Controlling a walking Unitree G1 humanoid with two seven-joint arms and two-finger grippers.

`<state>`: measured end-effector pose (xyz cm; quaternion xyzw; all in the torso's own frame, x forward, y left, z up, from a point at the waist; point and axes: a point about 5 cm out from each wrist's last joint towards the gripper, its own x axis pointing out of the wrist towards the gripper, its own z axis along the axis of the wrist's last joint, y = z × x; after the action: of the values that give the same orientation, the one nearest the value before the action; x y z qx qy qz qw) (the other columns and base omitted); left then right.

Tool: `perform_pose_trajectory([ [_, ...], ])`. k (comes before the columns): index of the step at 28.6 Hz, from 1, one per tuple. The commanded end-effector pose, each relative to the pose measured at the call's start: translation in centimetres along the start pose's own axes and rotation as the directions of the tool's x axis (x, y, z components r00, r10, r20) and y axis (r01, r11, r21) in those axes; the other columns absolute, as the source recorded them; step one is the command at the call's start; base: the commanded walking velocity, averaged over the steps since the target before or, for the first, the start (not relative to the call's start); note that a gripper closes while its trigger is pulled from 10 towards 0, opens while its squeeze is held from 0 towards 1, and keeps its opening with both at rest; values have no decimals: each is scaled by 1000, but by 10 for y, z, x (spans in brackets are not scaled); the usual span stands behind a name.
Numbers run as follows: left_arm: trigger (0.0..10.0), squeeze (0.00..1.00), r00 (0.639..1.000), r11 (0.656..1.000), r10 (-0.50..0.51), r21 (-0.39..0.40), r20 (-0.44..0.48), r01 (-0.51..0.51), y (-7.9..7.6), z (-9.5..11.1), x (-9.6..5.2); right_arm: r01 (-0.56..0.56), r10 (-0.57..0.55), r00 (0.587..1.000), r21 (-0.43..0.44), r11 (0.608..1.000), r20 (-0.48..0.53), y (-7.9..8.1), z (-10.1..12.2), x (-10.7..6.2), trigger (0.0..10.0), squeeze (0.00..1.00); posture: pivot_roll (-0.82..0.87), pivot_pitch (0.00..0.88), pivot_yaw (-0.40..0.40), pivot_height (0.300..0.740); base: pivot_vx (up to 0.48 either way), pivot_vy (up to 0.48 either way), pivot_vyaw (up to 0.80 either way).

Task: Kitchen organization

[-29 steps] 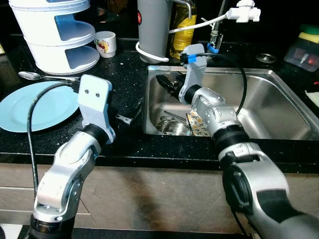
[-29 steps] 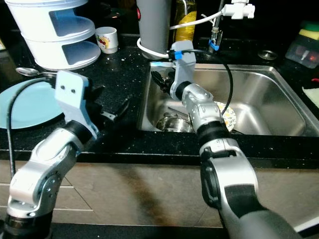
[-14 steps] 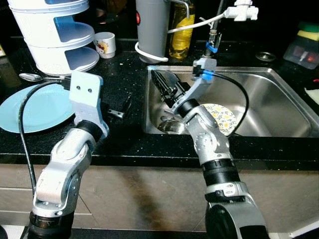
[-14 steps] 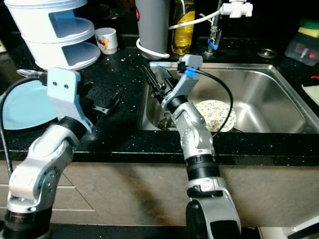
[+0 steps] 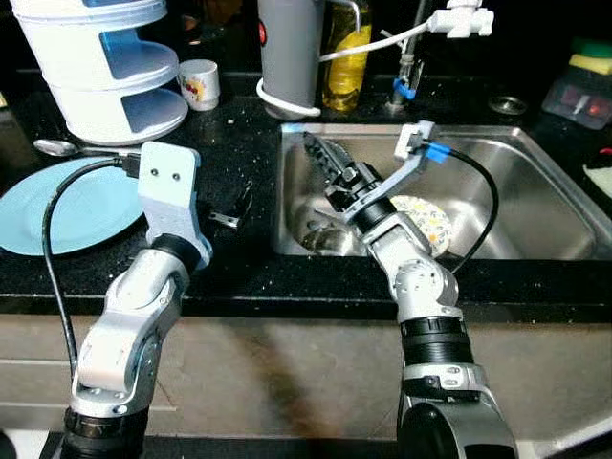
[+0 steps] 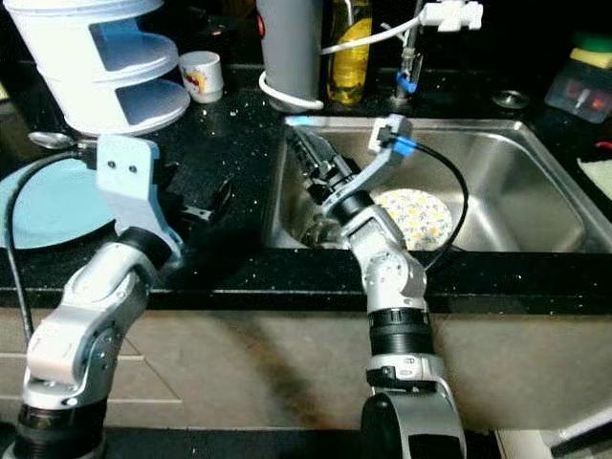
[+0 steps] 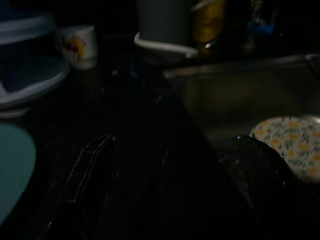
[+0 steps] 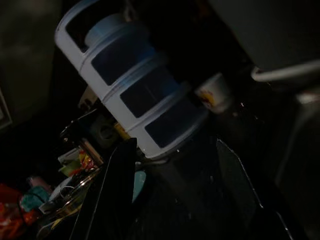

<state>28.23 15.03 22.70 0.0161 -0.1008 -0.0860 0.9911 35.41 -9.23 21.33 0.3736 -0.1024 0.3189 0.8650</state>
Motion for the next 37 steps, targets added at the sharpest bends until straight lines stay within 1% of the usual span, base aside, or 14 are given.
perform_pose_trajectory([
  [1,10000,0,1000,1000,18,15,-7,-18,4,-3,-3,-28,28,999,43,999,21,5,-3,-2,10000,0,57,0,-19,740,-292,0,0],
  [6,10000,0,998,998,56,22,-24,-56,12,-9,-8,-7,7,1000,4,1000,-3,-8,0,-18,10000,0,56,0,-22,740,-294,0,0],
  [8,10000,0,998,998,59,22,-23,-59,13,-9,-8,-1,1,1000,-3,1000,-5,-9,1,-20,10000,0,56,0,-22,740,-289,0,0],
  [12,10000,0,998,998,62,21,-31,-62,15,-13,-11,37,-38,999,-89,995,-10,-13,3,-32,10000,0,50,0,-26,740,-295,0,0],
  [13,10000,0,998,998,62,21,-31,-62,15,-13,-11,37,-38,999,-89,995,-10,-13,3,-32,10000,0,50,0,-26,740,-292,0,0],
  [16,10000,0,997,998,59,20,-46,-58,14,-19,-12,82,-90,996,-241,967,-21,-15,4,-40,10000,0,40,0,-26,740,-300,0,0],
  [19,10000,0,997,998,54,14,-61,-53,13,-25,-14,106,-132,989,-309,945,-62,-17,-1,-47,10000,0,34,0,-27,740,-293,0,0],
  [21,10000,0,996,999,45,3,-74,-45,13,-30,-17,92,-136,984,-317,944,-119,-21,-8,-55,10000,0,33,0,-28,740,0,0,0],
  [23,10000,0,995,999,45,0,-94,-45,14,-39,-22,92,-144,977,-298,950,-158,-27,-14,-66,10000,0,33,0,-28,740,0,0,400],
  [26,10000,0,992,997,64,-33,-104,-68,18,-46,-28,107,-166,971,-302,947,-175,-29,-19,-74,10000,0,31,0,-26,740,0,0,785],
  [31,10000,0,992,995,79,-48,-96,-84,21,-48,-32,89,-152,971,-310,947,-187,-24,-25,-77,10000,0,29,0,-23,740,0,0,775],
  [33,10000,0,990,989,106,-95,-98,-115,24,-49,-33,67,-131,972,-305,950,-195,-20,-28,-75,10000,0,32,0,-21,740,0,0,775],
  [36,10000,0,990,989,103,-100,-99,-113,24,-49,-33,55,-121,973,-309,950,-198,-18,-28,-74,10000,0,32,0,-21,740,0,0,775],
  [37,10000,0,987,985,102,-127,-125,-118,23,-53,-32,31,-101,973,-318,948,-206,-15,-29,-71,10000,0,34,0,-19,740,0,0,775],
])
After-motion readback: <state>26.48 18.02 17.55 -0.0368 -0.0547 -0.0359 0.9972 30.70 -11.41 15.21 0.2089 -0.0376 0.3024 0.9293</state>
